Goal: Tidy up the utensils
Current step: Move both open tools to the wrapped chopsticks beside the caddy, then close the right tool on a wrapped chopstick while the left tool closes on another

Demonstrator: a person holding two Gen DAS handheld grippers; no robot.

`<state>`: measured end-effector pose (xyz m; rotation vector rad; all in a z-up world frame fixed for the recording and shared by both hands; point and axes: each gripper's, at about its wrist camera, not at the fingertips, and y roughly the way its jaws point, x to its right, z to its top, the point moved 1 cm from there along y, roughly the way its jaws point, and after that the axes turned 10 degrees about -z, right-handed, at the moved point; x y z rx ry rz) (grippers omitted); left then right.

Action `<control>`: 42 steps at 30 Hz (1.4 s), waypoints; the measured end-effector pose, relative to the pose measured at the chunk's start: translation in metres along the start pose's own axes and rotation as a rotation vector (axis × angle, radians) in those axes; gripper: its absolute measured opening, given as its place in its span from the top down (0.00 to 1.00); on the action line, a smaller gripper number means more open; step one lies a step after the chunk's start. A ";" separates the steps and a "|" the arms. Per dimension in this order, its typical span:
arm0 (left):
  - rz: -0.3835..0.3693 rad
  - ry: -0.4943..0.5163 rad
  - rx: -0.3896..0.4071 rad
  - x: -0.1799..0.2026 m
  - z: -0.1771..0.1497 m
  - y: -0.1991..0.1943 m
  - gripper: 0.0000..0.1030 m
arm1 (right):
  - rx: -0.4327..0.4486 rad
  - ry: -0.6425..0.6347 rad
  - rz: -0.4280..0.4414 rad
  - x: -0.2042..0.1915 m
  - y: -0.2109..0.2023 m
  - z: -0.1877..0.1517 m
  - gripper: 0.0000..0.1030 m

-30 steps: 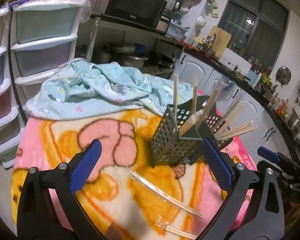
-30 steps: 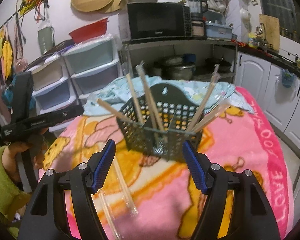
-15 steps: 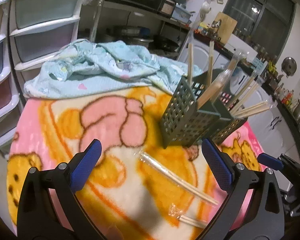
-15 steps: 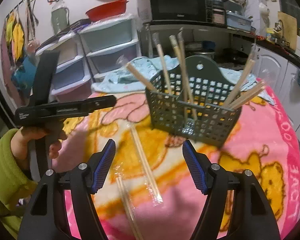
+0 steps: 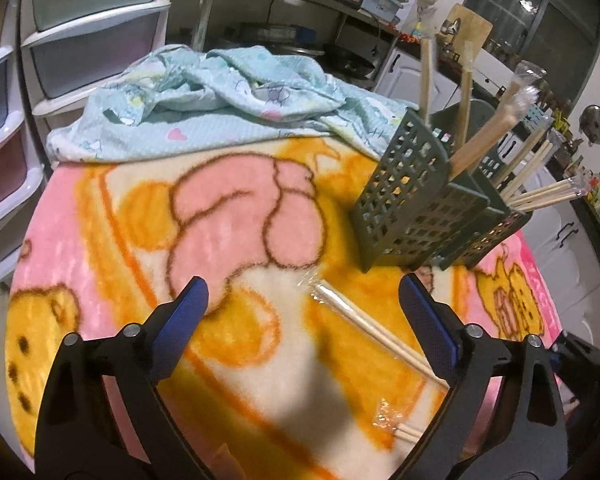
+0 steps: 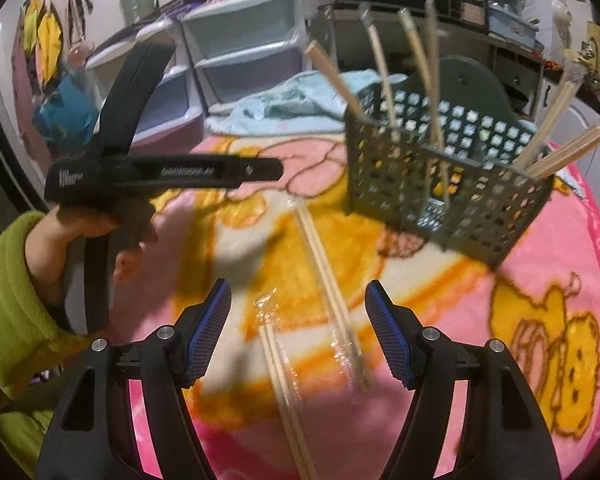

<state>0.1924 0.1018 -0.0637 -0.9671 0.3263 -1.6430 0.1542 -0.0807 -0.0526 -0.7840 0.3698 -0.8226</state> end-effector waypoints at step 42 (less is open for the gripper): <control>-0.013 0.037 -0.144 0.000 -0.003 0.065 0.87 | -0.149 -0.120 -0.005 -0.031 0.063 -0.014 0.90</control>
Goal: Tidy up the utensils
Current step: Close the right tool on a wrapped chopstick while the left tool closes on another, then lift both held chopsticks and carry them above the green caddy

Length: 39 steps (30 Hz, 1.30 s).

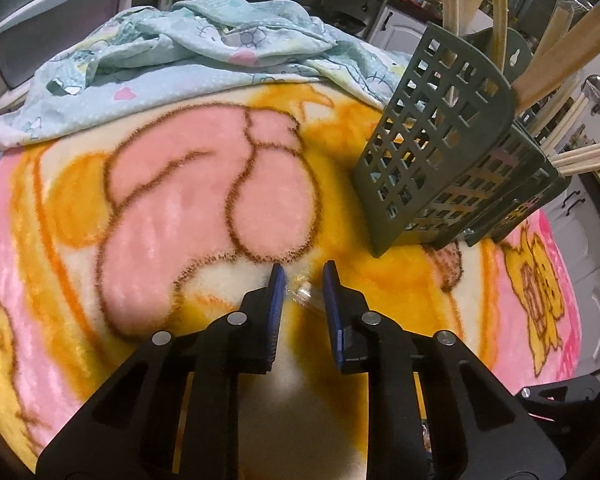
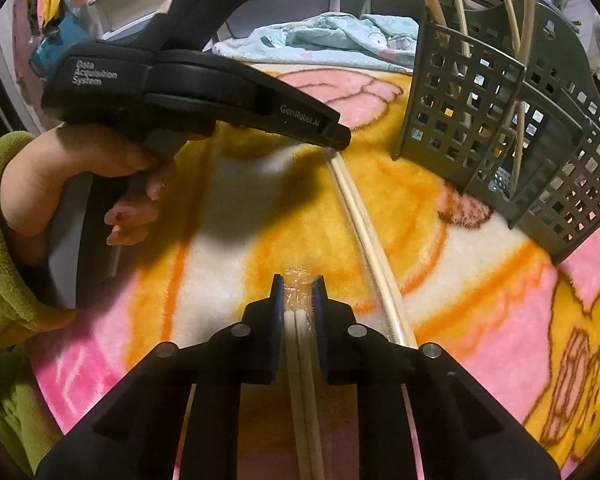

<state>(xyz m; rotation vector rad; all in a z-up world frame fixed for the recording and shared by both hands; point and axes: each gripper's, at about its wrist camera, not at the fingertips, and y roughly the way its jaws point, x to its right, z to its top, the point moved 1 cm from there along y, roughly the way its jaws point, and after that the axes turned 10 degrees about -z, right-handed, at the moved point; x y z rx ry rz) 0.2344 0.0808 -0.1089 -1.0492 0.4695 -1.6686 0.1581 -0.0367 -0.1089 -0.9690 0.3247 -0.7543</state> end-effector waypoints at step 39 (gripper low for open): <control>-0.158 0.131 0.212 0.079 0.009 -0.102 0.99 | 0.270 0.259 -0.058 0.083 -0.116 0.007 0.94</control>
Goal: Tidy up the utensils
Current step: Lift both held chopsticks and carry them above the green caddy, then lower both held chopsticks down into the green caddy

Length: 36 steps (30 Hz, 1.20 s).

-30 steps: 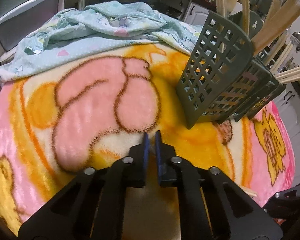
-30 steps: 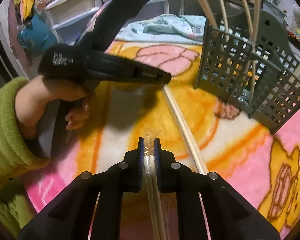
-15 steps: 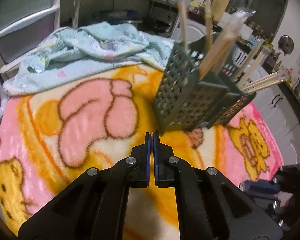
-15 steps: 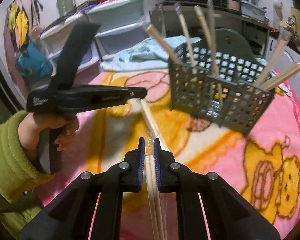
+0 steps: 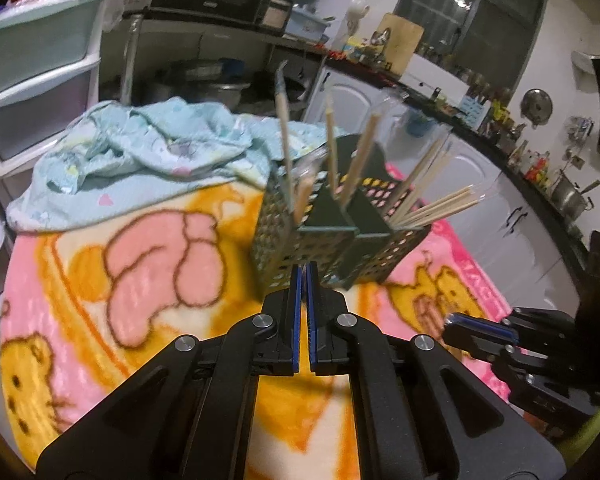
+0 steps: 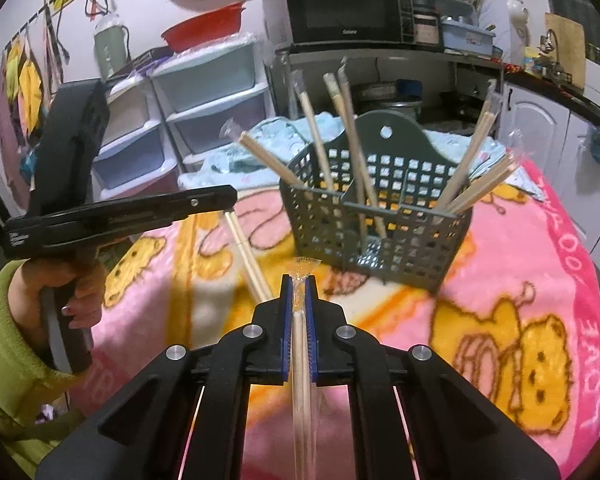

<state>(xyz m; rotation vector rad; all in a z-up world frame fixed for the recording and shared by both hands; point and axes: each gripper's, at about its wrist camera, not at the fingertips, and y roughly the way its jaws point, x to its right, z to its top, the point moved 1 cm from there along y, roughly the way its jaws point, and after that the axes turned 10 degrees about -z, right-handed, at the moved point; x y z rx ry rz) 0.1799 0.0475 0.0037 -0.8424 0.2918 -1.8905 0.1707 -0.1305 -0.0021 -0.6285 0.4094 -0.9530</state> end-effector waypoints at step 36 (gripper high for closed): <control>-0.149 0.154 0.151 0.084 0.064 -0.035 1.00 | 0.318 0.048 -0.048 0.032 -0.076 0.071 0.96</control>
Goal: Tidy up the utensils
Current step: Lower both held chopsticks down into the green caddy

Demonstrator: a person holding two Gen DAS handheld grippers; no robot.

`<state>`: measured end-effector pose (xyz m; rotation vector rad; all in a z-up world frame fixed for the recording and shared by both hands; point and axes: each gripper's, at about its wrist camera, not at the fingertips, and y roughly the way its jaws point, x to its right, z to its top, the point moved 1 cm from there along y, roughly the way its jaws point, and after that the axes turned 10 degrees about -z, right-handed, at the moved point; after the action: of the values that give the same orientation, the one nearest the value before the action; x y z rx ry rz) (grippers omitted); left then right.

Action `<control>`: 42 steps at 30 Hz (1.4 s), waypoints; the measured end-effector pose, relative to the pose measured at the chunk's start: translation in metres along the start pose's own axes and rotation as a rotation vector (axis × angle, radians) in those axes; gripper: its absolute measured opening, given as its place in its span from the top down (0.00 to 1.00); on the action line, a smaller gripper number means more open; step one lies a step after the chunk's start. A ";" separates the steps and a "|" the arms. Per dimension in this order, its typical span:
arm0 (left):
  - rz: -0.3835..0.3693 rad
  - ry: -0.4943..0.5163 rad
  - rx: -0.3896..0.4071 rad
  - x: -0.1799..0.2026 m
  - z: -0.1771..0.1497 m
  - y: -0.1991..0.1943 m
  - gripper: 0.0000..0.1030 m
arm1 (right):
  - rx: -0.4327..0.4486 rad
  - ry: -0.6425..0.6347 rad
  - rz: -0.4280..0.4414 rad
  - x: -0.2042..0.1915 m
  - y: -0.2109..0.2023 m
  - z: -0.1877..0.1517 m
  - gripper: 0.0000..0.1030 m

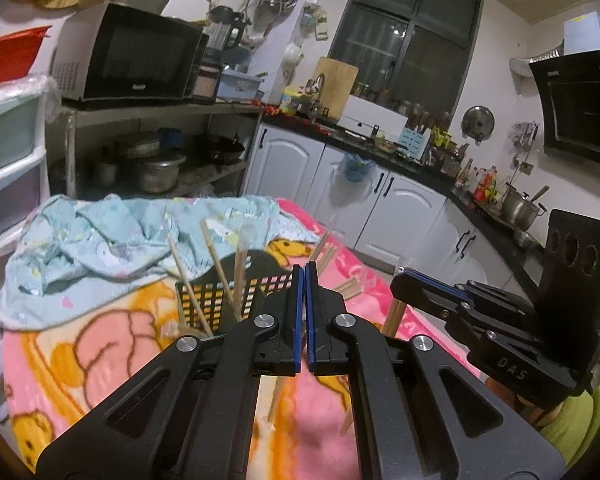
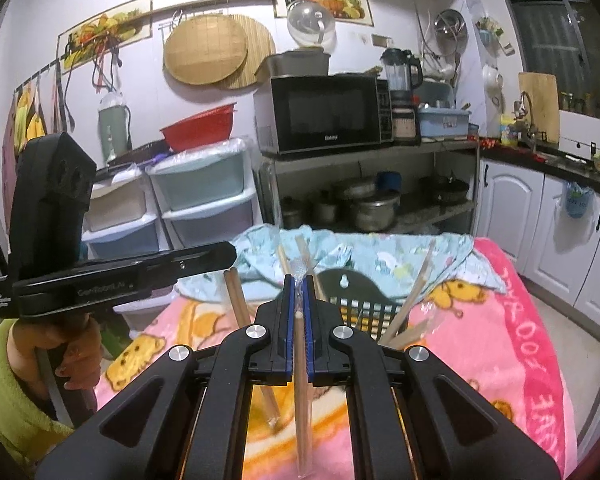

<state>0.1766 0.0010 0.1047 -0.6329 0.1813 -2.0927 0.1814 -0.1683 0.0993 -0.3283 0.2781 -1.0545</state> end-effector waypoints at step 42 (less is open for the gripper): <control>0.092 0.074 0.193 -0.009 0.091 -0.007 1.00 | 0.283 0.039 -0.032 0.023 0.021 0.108 0.96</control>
<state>0.2210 0.0225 0.1822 -0.4243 0.0484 -2.0164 0.2498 -0.1644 0.1886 -0.0583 0.1556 -1.1167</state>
